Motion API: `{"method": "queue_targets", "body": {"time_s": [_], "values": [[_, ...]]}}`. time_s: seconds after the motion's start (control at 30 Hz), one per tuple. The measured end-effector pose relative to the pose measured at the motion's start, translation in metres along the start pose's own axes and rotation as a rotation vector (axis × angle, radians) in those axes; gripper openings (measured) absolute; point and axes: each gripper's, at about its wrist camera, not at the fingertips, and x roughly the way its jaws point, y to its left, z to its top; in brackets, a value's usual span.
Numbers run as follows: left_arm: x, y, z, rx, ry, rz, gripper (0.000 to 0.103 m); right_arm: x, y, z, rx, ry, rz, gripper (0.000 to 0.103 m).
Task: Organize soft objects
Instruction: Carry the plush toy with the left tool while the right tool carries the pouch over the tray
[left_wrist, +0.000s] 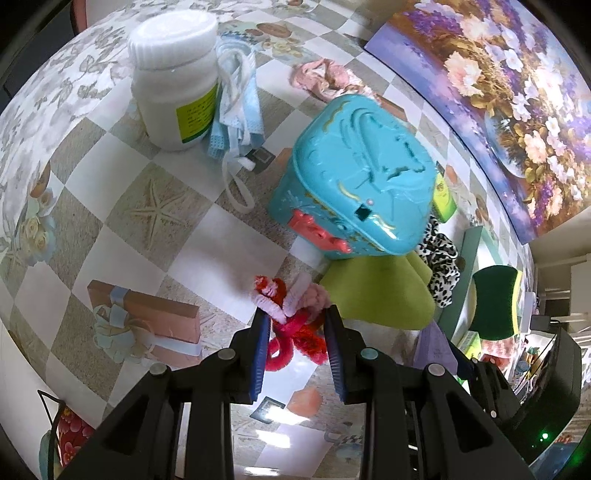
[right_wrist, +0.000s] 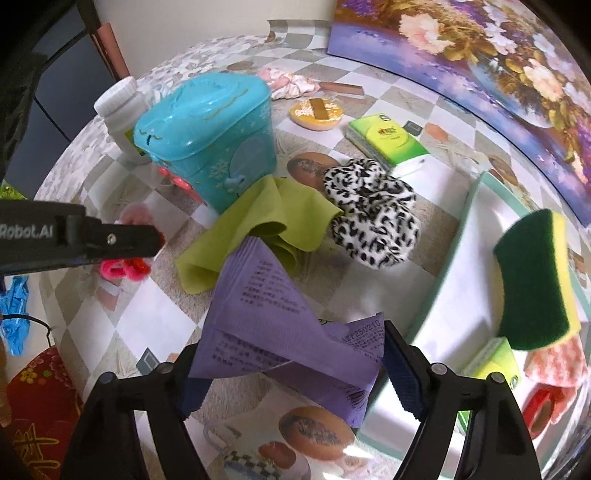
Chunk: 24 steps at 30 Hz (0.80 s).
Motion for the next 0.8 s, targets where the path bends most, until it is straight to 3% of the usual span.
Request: {"method": "queue_targets", "body": {"time_s": [0.43,0.8], "values": [[-0.032,-0.020,-0.008,0.065,-0.090,-0.038,0.031,-0.051,-0.019,-0.011,0.071,-0.086,-0.042,0.083],[-0.042,-0.068,-0.025,0.200,-0.153,-0.046,0.031,-0.092,-0.063,-0.016,0.264,-0.154,-0.111,0.083]]}}
